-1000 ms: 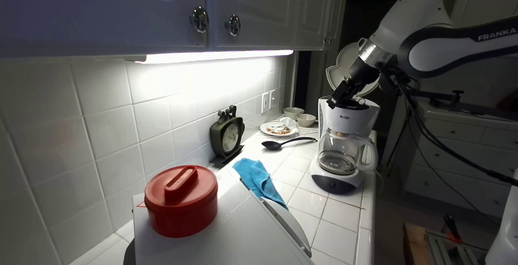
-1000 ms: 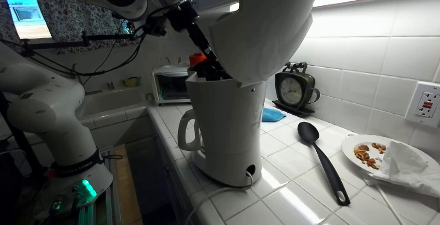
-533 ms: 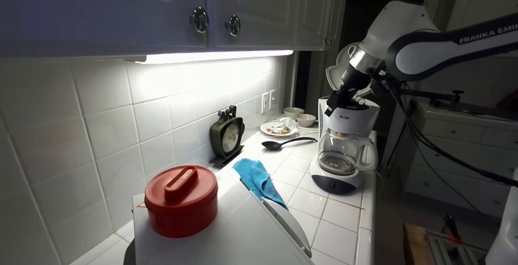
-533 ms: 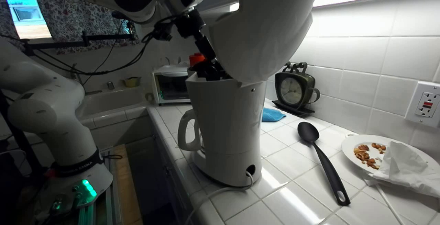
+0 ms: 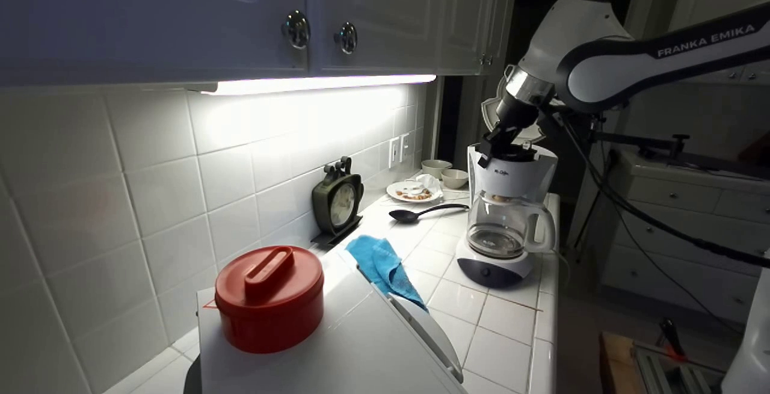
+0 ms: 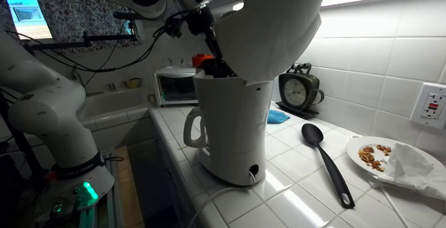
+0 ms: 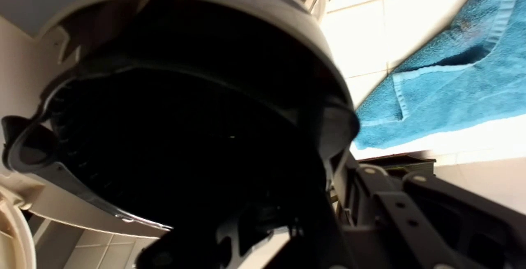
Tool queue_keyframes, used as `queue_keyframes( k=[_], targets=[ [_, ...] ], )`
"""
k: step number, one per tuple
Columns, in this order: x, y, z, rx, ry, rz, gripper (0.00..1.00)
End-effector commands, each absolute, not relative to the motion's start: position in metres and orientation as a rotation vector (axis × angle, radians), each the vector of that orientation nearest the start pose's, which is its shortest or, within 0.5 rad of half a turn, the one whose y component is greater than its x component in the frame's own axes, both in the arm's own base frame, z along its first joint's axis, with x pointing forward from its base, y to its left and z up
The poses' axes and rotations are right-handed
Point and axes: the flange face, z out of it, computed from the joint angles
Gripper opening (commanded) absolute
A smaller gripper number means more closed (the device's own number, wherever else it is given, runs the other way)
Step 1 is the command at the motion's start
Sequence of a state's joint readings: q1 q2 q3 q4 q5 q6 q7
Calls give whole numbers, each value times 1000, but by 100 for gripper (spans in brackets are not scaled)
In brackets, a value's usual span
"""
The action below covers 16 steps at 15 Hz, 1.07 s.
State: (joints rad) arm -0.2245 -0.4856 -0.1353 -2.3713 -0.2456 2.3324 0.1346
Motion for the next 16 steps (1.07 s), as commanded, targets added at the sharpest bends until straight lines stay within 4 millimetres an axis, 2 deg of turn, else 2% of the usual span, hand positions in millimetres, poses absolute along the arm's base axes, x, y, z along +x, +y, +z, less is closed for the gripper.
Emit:
queue_keyframes(
  k=[1, 5, 11, 12, 13, 15, 16],
  targets=[
    [442, -159, 562, -3213, 540, -704, 4],
    [462, -151, 564, -3225, 528, -694, 4],
    [468, -133, 569, -3202, 638, -634, 4],
    [468, -130, 569, -3200, 651, -616, 7],
    [468, -126, 569, -3198, 673, -593, 40],
    [461, -117, 573, -3226, 702, -538, 45],
    [459, -113, 578, -3243, 718, -534, 53]
  ],
)
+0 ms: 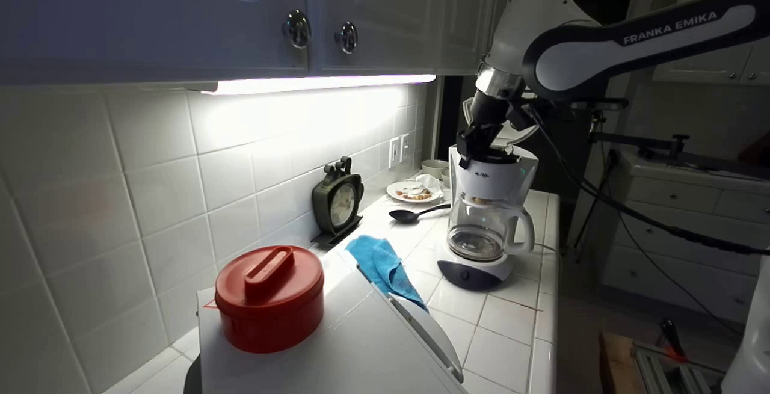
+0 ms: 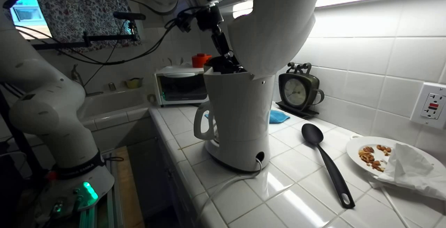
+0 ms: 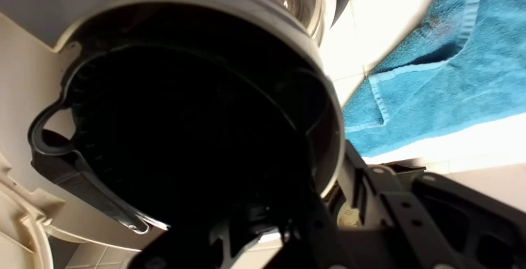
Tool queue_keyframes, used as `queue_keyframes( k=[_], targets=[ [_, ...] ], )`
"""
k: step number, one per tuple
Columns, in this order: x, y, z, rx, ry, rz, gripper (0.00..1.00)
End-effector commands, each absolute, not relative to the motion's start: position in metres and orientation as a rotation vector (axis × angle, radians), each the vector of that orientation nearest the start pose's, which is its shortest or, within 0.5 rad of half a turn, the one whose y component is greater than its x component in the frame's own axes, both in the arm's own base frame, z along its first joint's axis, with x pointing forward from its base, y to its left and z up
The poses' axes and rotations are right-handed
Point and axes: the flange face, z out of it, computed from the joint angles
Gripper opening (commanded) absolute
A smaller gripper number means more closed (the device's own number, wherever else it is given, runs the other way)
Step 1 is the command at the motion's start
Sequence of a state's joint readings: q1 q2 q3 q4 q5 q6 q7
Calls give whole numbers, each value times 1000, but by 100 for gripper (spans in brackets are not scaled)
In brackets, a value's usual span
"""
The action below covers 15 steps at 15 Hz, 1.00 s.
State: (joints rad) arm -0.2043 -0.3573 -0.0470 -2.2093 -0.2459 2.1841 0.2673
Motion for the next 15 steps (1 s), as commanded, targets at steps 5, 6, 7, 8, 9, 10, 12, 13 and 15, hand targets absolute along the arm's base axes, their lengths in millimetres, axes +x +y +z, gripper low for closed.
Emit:
queue_keyframes(
  k=[5, 6, 7, 8, 9, 10, 12, 13, 15],
  targets=[
    [437, -121, 606, -3267, 627, -608, 88],
    [430, -125, 610, -3280, 616, -616, 96],
    [423, -129, 616, -3293, 620, -622, 99],
    [415, -135, 621, -3306, 602, -626, 100],
    [408, -140, 626, -3320, 586, -625, 100],
    [402, -146, 630, -3325, 581, -620, 100],
    [388, -159, 632, -3319, 606, -587, 100],
    [382, -166, 633, -3323, 612, -570, 100],
    [374, -179, 630, -3346, 601, -556, 100]
  ],
)
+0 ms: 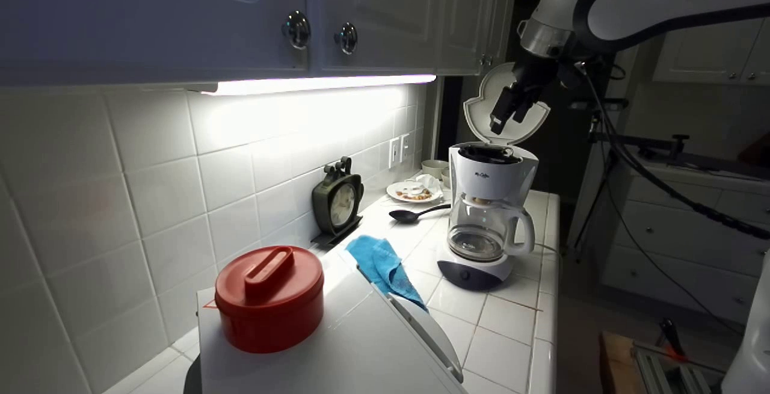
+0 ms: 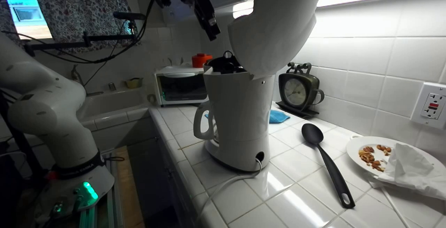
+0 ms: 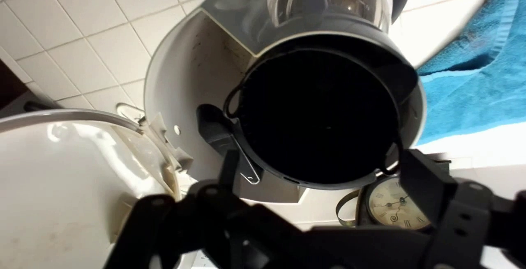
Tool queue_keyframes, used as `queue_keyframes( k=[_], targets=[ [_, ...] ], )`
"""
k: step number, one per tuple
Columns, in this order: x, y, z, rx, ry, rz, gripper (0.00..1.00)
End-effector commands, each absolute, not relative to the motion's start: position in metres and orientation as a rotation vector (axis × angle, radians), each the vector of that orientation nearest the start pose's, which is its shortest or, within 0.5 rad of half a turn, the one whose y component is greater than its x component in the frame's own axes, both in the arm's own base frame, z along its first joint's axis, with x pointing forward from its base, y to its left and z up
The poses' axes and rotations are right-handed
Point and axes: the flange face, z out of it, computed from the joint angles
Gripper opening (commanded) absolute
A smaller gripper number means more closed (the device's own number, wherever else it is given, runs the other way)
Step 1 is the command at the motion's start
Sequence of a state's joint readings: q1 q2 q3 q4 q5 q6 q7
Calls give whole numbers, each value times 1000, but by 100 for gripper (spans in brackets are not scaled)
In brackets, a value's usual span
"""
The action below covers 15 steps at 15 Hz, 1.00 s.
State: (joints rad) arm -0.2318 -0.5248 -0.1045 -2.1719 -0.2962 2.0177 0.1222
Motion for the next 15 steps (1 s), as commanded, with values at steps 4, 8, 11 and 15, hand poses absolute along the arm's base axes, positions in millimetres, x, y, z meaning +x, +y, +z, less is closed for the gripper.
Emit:
queue_keyframes(
  k=[4, 8, 11, 15],
  targets=[
    [372, -203, 615, -3337, 554, -538, 100],
    [371, -212, 597, -3330, 547, -539, 100],
    [372, -214, 587, -3312, 603, -607, 100],
    [374, -220, 577, -3259, 700, -677, 100]
  ],
)
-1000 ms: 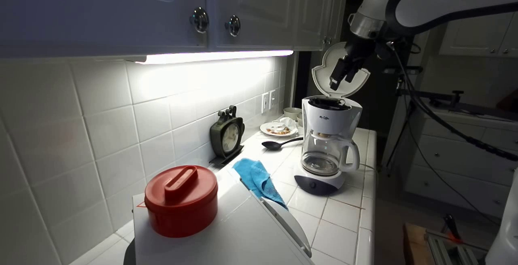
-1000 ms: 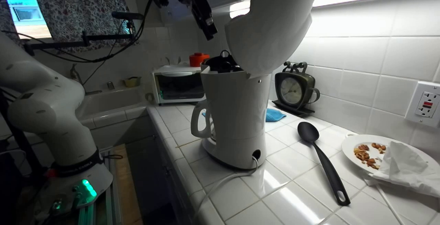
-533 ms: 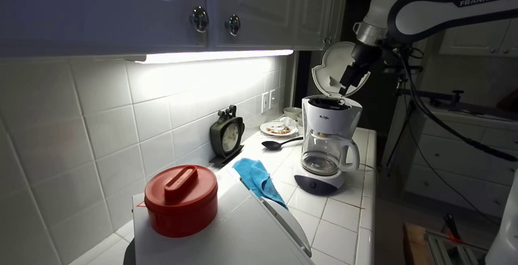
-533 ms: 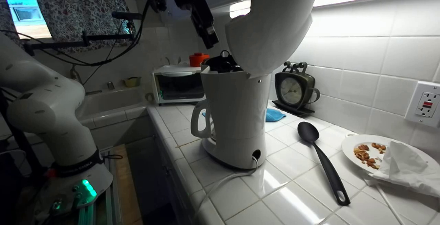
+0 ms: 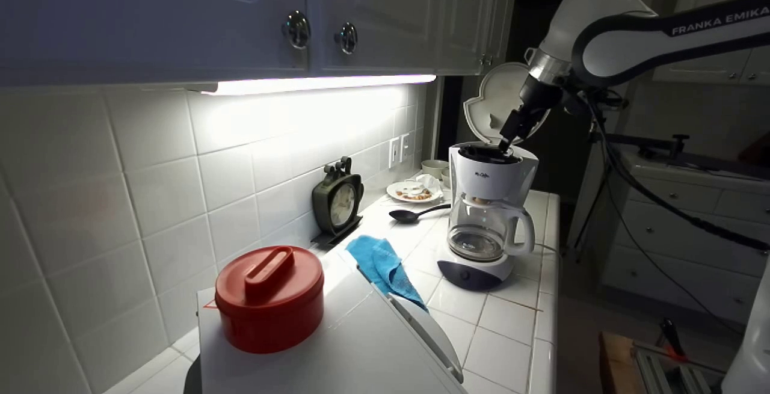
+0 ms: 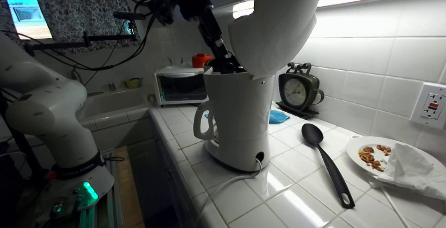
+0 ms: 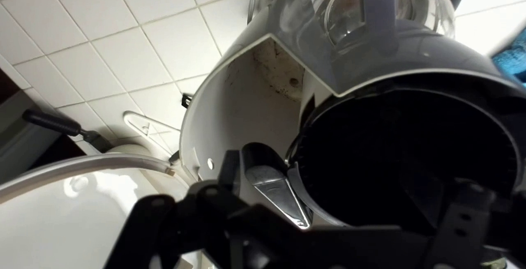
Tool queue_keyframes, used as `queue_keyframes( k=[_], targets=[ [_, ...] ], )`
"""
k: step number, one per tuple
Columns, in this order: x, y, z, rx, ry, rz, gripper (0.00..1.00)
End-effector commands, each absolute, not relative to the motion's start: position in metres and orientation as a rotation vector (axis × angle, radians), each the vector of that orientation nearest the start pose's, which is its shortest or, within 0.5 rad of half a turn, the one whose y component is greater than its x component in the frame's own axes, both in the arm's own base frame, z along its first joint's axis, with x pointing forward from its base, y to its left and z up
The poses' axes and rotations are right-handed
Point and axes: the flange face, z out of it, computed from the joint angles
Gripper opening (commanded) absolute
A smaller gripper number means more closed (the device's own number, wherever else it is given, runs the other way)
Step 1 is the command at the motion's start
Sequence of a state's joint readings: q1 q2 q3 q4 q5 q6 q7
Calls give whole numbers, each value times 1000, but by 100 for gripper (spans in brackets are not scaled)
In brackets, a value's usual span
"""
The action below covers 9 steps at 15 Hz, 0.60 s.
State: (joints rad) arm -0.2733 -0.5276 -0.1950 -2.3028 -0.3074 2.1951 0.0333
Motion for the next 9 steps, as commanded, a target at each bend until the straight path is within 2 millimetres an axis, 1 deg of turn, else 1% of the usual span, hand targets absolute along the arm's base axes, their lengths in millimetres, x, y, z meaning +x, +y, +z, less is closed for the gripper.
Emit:
queue_keyframes(
  k=[1, 2, 3, 4, 5, 9],
  targets=[
    [375, -220, 575, -3249, 723, -685, 100],
    [376, -219, 573, -3239, 733, -687, 94],
    [376, -219, 571, -3230, 750, -686, 74],
    [377, -219, 569, -3220, 764, -682, 68],
    [378, -219, 567, -3212, 778, -671, 59],
    [379, -220, 563, -3201, 819, -650, 30]
  ],
)
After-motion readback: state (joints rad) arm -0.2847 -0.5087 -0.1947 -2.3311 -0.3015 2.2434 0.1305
